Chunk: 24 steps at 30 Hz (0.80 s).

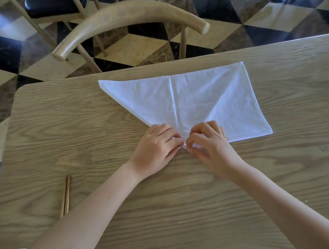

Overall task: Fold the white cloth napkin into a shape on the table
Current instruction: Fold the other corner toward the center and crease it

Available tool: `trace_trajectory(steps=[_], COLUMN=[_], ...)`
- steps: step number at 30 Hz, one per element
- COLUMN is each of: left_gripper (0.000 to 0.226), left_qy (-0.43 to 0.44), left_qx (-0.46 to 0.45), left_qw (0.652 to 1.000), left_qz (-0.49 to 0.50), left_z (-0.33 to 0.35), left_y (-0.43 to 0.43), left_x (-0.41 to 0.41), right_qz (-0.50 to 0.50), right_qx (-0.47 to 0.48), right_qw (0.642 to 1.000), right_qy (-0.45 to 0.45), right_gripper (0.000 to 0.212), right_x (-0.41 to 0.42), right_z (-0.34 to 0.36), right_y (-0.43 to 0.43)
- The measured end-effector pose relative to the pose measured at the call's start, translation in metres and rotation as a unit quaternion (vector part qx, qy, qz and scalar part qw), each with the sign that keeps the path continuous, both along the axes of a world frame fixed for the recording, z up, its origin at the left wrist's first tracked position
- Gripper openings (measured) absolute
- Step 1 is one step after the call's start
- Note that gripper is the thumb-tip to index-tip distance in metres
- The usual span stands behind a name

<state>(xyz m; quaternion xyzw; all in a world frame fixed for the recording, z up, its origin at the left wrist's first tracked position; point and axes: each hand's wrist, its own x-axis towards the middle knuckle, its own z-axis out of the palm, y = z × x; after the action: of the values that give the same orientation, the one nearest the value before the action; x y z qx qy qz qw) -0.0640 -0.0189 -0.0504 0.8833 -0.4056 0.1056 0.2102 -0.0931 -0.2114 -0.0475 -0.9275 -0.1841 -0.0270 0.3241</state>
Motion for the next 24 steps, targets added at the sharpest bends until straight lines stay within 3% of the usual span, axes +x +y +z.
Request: trace_trajectory(steps=[5, 11, 17, 21, 24], left_gripper=[0.011, 0.010, 0.010, 0.007, 0.017], left_qy=[0.028, 0.082, 0.118, 0.091, 0.077], left_qx=[-0.031, -0.032, -0.007, -0.001, -0.019], left_qw=[0.999, 0.996, 0.992, 0.994, 0.996], left_qz=[0.007, -0.022, -0.050, -0.056, -0.040], left_z=[-0.001, 0.000, 0.006, 0.007, 0.004], left_y=[-0.004, -0.002, 0.004, 0.001, -0.002], left_x=[0.001, 0.018, 0.031, 0.028, 0.019], right_qz=[-0.005, 0.011, 0.015, 0.002, -0.009], right_qx=[0.016, -0.039, -0.062, -0.073, -0.080], right_qw=[1.000, 0.998, 0.995, 0.995, 0.994], right_qy=[-0.002, -0.046, -0.076, -0.074, -0.070], right_gripper=[0.003, 0.007, 0.034, 0.006, 0.011], right_x=[0.000, -0.003, -0.004, -0.002, -0.001], right_z=[0.001, 0.004, 0.008, 0.006, 0.007], right_y=[-0.001, -0.004, -0.004, -0.007, -0.006])
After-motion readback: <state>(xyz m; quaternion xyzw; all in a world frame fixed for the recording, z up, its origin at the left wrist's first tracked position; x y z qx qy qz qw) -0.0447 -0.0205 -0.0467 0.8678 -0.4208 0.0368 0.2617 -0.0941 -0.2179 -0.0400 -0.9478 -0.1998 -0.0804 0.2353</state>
